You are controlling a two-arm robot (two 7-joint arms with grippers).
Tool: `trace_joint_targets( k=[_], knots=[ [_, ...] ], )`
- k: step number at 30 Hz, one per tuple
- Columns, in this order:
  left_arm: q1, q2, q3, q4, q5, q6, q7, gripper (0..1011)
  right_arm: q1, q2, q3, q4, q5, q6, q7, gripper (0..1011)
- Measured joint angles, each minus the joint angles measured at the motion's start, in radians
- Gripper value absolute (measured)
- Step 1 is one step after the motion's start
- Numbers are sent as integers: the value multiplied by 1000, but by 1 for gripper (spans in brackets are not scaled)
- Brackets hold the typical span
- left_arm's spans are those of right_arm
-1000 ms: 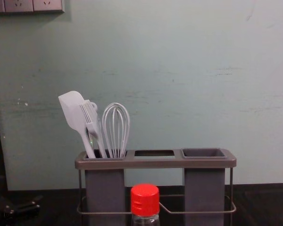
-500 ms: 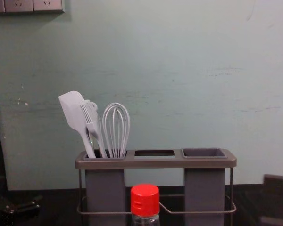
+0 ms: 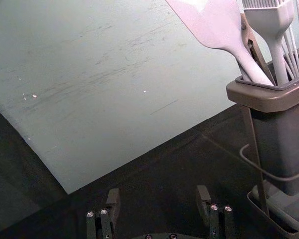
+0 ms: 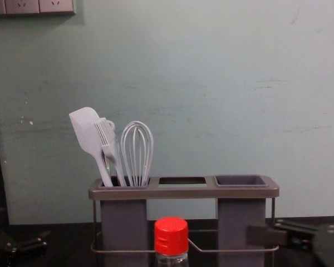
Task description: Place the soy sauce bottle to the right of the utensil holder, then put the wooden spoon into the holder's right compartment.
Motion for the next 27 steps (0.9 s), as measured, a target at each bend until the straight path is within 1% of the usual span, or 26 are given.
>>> trace_joint_targets(
  k=[6, 8, 12, 15, 16, 17, 19, 22, 27],
  knots=[
    [0, 0, 0, 0, 0, 0, 0, 1005, 54, -30, -45, 31, -18, 18, 7, 1004],
    [0, 0, 0, 0, 0, 0, 0, 1005, 83, -47, -67, 46, -27, 25, 7, 1004],
    [0, 0, 0, 0, 0, 0, 0, 1005, 112, -67, -88, 66, -36, 32, 6, 1004],
    [0, 0, 0, 0, 0, 0, 0, 1005, 146, -89, -111, 89, -48, 39, 4, 1004],
    [0, 0, 0, 0, 0, 0, 0, 1005, 146, -89, -111, 89, -48, 39, 4, 1004],
    [0, 0, 0, 0, 0, 0, 0, 1005, 158, -99, -120, 100, -51, 42, 2, 1004],
    [0, 0, 0, 0, 0, 0, 0, 1005, 168, -105, -126, 108, -55, 43, 1, 1004],
    [0, 0, 0, 0, 0, 0, 0, 1005, 199, -128, -144, 134, -65, 46, -1, 1004],
    [0, 0, 0, 0, 0, 0, 0, 1005, 230, -155, -160, 164, -74, 50, -12, 1004]
  ],
)
